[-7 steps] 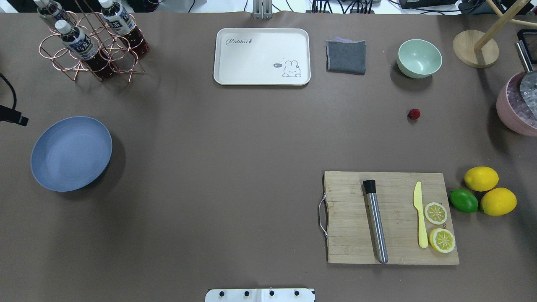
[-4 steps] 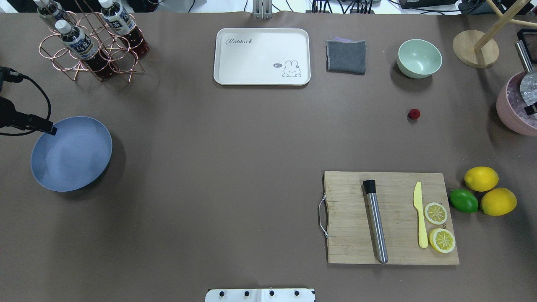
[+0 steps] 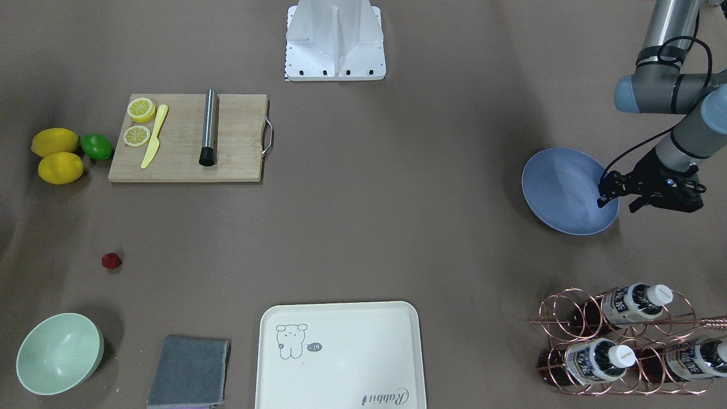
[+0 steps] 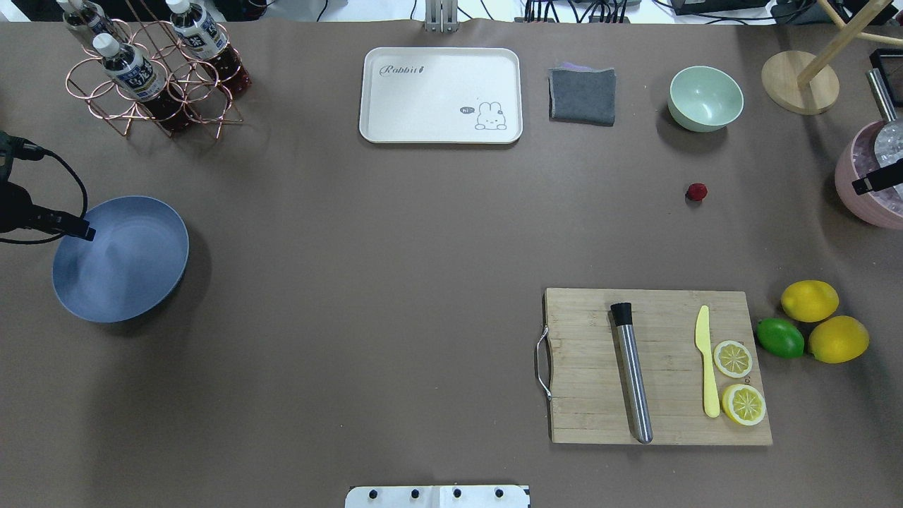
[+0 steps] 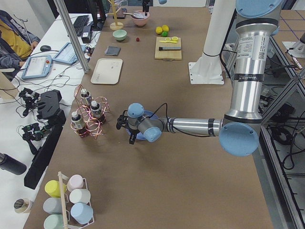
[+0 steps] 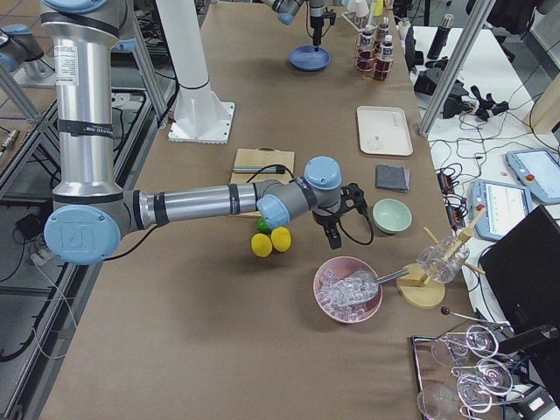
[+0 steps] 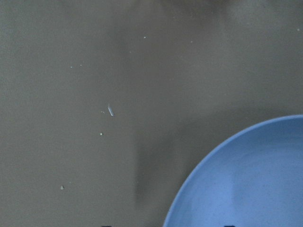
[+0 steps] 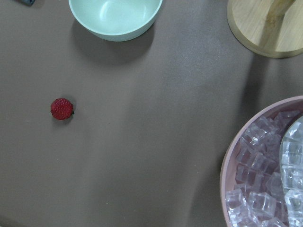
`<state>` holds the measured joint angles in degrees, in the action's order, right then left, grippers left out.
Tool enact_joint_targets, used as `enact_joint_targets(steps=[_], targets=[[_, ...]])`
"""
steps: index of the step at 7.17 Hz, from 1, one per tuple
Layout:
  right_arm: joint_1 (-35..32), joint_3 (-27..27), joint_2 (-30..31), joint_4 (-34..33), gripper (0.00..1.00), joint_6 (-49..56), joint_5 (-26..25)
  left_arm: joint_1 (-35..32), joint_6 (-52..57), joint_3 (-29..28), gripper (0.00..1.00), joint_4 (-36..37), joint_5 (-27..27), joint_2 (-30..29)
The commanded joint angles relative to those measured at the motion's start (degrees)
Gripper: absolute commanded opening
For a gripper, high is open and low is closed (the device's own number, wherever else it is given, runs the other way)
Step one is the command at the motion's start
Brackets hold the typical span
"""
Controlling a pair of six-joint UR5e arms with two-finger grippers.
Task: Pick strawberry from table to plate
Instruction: 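Reach the left gripper to the light blue plate rim and grasp it, then slide the blue plate toward center with left gripper while right reaches for strawberry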
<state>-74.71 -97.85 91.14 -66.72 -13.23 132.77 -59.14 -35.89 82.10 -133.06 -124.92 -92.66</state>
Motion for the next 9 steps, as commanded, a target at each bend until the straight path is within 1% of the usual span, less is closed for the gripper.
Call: enact_joint_targets(steps=[1,2,3,4,5,6,7,8,9], targets=[[0.09,-0.15,0.09,0.01,1.0,-0.12,0.03,0.16,-0.06,-0.18,0.0,-0.36,-0.15,0.46],[0.0,-0.24,0.09,0.01,1.0,-0.3,0.21,0.25,0.03,-0.1,0.0,-0.18,-0.32,0.46],[0.0,-0.24,-0.17,0.01,1.0,-1.43,0.56,-0.19,-0.06,0.95,0.0,0.17,-3.89,0.2],[1.13,-0.15,-2.87,0.01,1.0,-6.75,0.39,-2.89,-0.67,2.18,0.0,1.04,-9.32,-0.32],[4.54,-0.07,-4.29,0.01,1.0,-12.11,0.04,-3.26,-9.38,4.28,0.0,2.35,-10.51,-3.72],[7.18,0.54,-6.91,0.01,1.0,-16.17,-0.49,-2.4,-17.99,5.87,0.0,2.45,-10.52,-7.67],[10.6,1.25,-8.59,0.01,1.0,-18.91,-3.19,1.96,-26.43,7.62,0.0,2.54,-9.39,-10.76],[12.9,3.86,-11.48,0.01,1.0,-20.41,-5.48,7.31,-34.52,7.99,0.0,3.33,-4.25,-15.05],[13.53,7.28,-14.47,0.01,0.99,-20.51,-5.59,12.15,-38.43,8.08,0.0,7.16,0.77,-19.62]])
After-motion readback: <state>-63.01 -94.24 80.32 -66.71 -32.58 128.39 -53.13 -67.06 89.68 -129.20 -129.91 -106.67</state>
